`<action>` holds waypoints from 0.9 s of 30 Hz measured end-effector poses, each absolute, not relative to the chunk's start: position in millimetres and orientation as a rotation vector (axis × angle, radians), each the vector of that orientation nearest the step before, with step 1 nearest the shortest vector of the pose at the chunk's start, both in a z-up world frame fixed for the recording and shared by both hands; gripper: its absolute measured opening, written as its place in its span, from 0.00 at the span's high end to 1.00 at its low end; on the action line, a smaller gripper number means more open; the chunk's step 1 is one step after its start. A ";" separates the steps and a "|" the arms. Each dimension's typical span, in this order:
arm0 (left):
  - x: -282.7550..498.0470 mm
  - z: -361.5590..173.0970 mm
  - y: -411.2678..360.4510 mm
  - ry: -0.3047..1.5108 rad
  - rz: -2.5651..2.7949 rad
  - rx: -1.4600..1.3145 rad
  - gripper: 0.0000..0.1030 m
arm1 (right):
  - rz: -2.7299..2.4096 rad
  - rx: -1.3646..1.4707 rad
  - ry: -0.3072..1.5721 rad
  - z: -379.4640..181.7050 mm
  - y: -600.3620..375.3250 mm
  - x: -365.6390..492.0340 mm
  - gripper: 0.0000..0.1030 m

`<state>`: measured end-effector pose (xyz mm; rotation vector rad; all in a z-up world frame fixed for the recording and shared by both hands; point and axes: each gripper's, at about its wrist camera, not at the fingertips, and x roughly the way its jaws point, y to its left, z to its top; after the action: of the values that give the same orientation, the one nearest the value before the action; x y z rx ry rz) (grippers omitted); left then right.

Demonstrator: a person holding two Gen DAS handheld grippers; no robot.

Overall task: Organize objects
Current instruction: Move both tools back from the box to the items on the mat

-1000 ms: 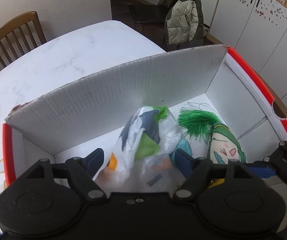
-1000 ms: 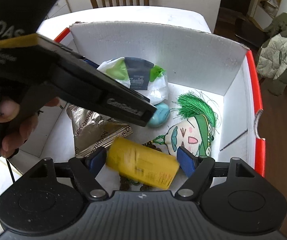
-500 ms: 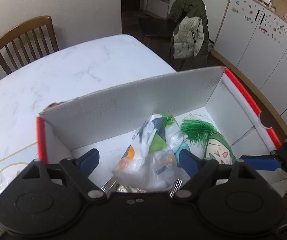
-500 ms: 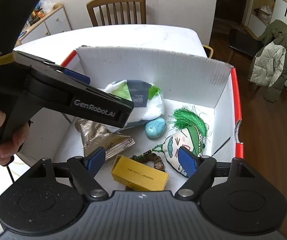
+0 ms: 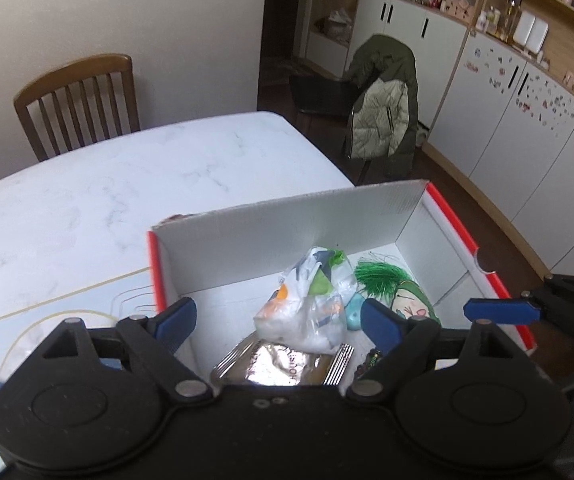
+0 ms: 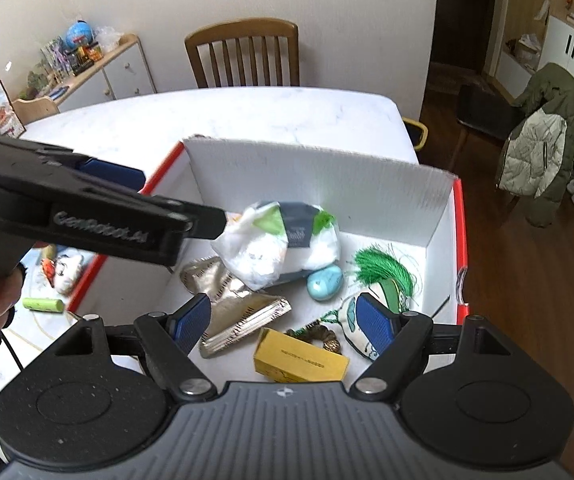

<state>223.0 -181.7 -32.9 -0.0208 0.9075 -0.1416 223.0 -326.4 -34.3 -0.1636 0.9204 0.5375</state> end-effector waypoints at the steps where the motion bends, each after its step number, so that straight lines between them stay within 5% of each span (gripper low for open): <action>1: 218.5 -29.6 -179.8 0.900 -0.138 -0.027 0.13 | 0.541 -0.164 0.912 -30.9 -325.3 220.8 0.23; 27: 117.9 9.2 -53.3 0.779 -0.024 -0.122 0.00 | 0.663 -0.054 0.788 17.2 -237.6 154.3 0.20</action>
<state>117.9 -53.3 9.2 -0.1218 0.7790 -0.0237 154.3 -237.6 17.2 -0.0541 0.7875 0.6632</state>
